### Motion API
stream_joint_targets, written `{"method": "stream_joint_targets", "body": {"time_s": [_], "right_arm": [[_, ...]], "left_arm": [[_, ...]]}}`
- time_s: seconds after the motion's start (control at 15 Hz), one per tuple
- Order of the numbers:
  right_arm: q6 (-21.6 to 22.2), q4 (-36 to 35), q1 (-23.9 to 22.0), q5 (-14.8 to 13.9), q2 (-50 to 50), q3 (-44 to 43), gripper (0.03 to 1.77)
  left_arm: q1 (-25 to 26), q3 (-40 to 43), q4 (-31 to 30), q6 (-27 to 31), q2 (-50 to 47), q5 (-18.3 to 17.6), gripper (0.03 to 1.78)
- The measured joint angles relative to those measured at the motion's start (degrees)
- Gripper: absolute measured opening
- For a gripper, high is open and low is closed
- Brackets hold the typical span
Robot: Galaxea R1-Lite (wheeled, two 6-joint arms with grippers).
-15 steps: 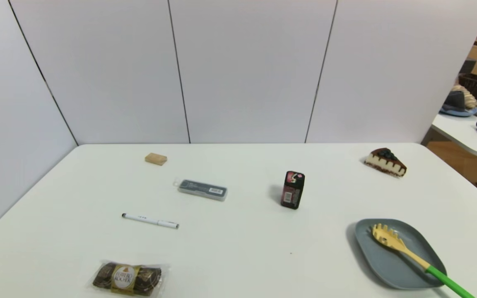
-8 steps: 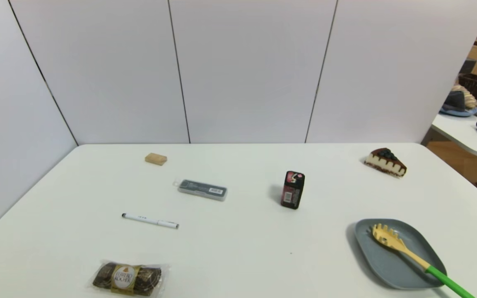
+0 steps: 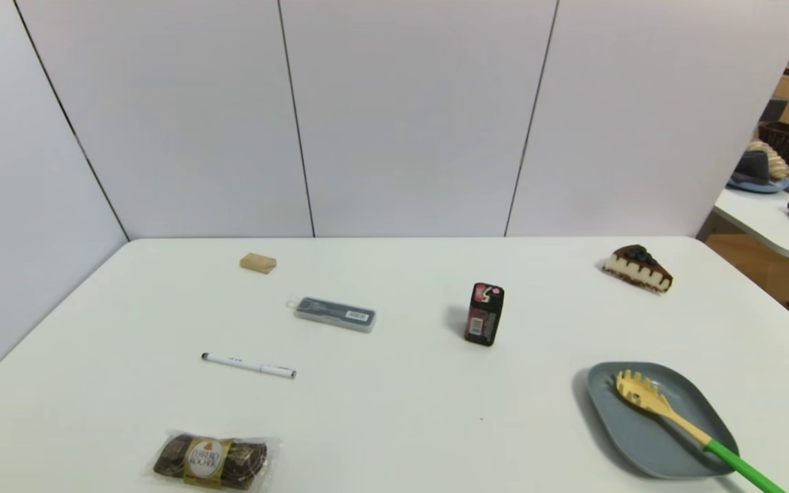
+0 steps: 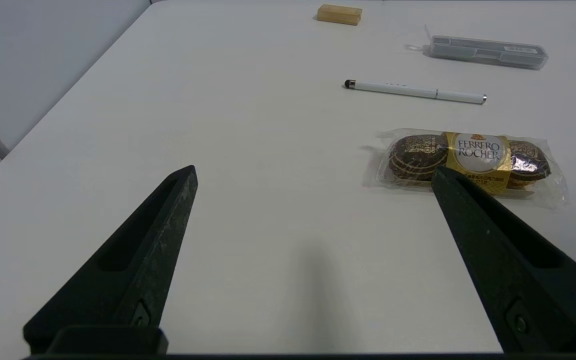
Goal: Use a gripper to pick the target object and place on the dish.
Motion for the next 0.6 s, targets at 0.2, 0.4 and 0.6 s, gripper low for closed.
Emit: {"method": "stream_joint_targets", "body": {"time_s": [0.2, 0.4, 0.6], "right_arm": [[-1.62, 9.7, -0.11, -1.62, -2.06, 0.02, 1.7], [-2.15, 13.47, -0.16, -4.66, -2.82, 0.02, 1.7], [-1.62, 17.83, -0.16, -7.33, -3.02, 0.02, 1.7]], "left_arm": [[0.0, 0.0, 0.0, 0.0, 0.0, 0.0, 1.69], [0.0, 0.0, 0.0, 0.0, 0.0, 0.02, 1.69], [0.0, 0.0, 0.0, 0.0, 0.0, 0.0, 1.69]]}}
